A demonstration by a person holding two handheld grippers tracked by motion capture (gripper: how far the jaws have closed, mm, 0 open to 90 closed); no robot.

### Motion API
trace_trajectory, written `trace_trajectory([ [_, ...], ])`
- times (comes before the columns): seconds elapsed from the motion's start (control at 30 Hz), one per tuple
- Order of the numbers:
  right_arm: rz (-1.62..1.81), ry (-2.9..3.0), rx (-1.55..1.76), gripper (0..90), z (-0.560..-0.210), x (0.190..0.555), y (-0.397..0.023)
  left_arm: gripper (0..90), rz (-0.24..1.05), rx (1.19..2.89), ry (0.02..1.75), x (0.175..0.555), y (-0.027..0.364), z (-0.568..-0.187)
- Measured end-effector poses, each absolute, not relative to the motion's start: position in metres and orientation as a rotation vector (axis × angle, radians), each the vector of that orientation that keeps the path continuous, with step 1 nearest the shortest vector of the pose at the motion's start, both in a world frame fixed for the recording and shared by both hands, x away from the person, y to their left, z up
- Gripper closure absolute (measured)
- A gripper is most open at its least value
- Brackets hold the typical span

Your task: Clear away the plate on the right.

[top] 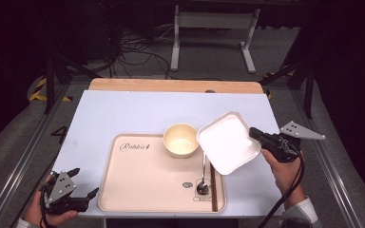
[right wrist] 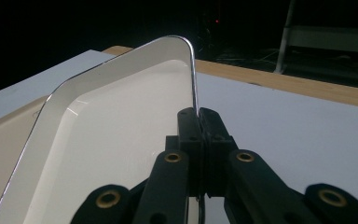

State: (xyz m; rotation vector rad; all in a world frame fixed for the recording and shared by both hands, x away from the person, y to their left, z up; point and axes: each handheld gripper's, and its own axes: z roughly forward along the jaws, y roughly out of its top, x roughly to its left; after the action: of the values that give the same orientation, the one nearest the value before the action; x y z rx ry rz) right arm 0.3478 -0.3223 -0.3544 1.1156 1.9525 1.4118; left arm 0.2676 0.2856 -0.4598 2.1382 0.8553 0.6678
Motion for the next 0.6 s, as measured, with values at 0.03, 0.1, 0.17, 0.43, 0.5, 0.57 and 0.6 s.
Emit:
trace_trajectory([
  [0.03,1.413,1.957,1.113,89.1,-0.354,0.347,-0.32,11.2,0.667,2.14,0.854,0.268,0.286,-0.46],
  [0.1,1.417,1.96,1.106,89.1,-0.353,0.347,-0.318,11.2,0.668,2.139,0.853,0.267,0.286,-0.46],
  [0.17,1.426,1.973,1.09,89.1,-0.351,0.346,-0.314,11.2,0.667,2.139,0.852,0.267,0.286,-0.46],
  [0.43,1.43,2.012,1.036,89.1,-0.35,0.345,-0.297,11.2,0.673,2.14,0.854,0.267,0.287,-0.459],
  [0.5,1.43,2.024,1.02,89.1,-0.349,0.345,-0.291,11.2,0.673,2.141,0.852,0.267,0.286,-0.459],
  [0.57,1.427,2.039,1.005,89.1,-0.349,0.345,-0.287,11.2,0.671,2.14,0.853,0.267,0.286,-0.46],
  [0.6,1.426,2.046,0.999,89.1,-0.35,0.345,-0.283,11.2,0.671,2.14,0.853,0.267,0.286,-0.46],
])
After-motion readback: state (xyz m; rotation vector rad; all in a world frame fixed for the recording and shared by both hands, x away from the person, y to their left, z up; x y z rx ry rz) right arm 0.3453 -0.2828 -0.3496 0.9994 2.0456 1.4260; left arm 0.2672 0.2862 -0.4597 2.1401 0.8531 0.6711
